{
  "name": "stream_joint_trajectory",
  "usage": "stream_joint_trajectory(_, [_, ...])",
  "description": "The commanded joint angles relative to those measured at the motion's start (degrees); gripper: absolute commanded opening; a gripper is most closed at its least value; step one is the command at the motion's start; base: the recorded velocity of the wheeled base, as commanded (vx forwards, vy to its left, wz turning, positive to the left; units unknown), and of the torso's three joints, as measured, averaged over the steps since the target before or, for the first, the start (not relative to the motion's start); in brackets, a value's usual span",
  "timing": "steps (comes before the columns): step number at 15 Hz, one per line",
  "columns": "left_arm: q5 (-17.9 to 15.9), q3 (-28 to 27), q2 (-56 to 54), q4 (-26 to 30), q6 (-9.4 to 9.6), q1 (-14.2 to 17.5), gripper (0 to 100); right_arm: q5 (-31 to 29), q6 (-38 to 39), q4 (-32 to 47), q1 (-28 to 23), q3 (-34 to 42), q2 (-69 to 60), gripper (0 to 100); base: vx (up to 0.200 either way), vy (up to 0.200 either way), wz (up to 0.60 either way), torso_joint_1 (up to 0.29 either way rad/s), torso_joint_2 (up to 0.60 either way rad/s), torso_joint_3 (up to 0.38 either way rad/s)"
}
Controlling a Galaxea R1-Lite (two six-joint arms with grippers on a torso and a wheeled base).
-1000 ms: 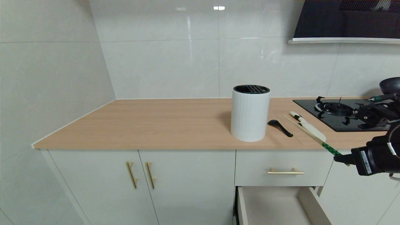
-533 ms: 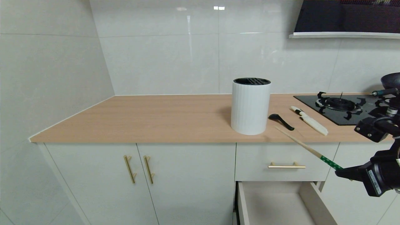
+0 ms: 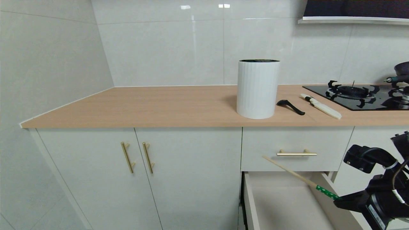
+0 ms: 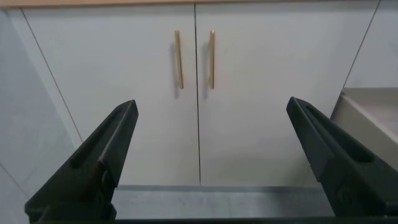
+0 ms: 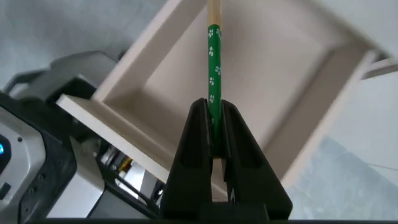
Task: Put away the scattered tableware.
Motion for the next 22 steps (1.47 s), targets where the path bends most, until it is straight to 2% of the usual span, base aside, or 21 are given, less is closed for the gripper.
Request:
stream_joint_trajectory(1, [0.0, 0.0, 0.0, 0.0, -0.03, 0.0, 100, 0.0, 0.0, 0.0, 1.2, 0.4, 2.8, 0, 0.0, 0.0, 0.0, -0.149, 0.46, 0.295])
stream_joint_trajectory(6, [0.0, 0.0, 0.0, 0.0, -0.03, 0.0, 100, 0.0, 0.1, -0.3, 1.3, 0.4, 6.7, 0, 0.0, 0.0, 0.0, -0.114, 0.43, 0.289])
stream_joint_trajectory(10, [0.0, 0.0, 0.0, 0.0, -0.03, 0.0, 100, 0.0, 0.1, -0.6, 1.3, 0.3, 9.2, 0, 0.0, 0.0, 0.0, 0.008, 0.02, -0.002])
stream_joint_trajectory(13, [0.0, 0.0, 0.0, 0.0, -0.03, 0.0, 100, -0.2, 1.7, -3.7, 0.5, -0.1, 15.5, 0, 0.0, 0.0, 0.0, -0.054, 0.07, 0.068])
stream_joint_trajectory(14, [0.0, 0.0, 0.0, 0.0, 0.06, 0.0, 100, -0.8, 2.7, -5.1, 0.0, -0.1, 18.4, 0, 0.0, 0.0, 0.0, -0.066, 0.11, 0.051])
stream_joint_trajectory(16, [0.0, 0.0, 0.0, 0.0, -0.03, 0.0, 100, -5.8, 4.0, -7.2, -0.1, -1.2, 25.9, 0, 0.0, 0.0, 0.0, -0.018, 0.04, 0.021])
stream_joint_trajectory(20, [0.0, 0.0, 0.0, 0.0, 0.06, 0.0, 100, -6.4, 9.5, -7.4, 0.0, -5.9, 35.6, 0, 0.0, 0.0, 0.0, 0.0, 0.0, 0.0])
stream_joint_trajectory(22, [0.0, 0.0, 0.0, 0.0, -0.03, 0.0, 100, -6.5, 19.7, -7.3, 1.3, -10.6, 39.7, 0, 0.0, 0.0, 0.0, 0.0, 0.0, 0.0])
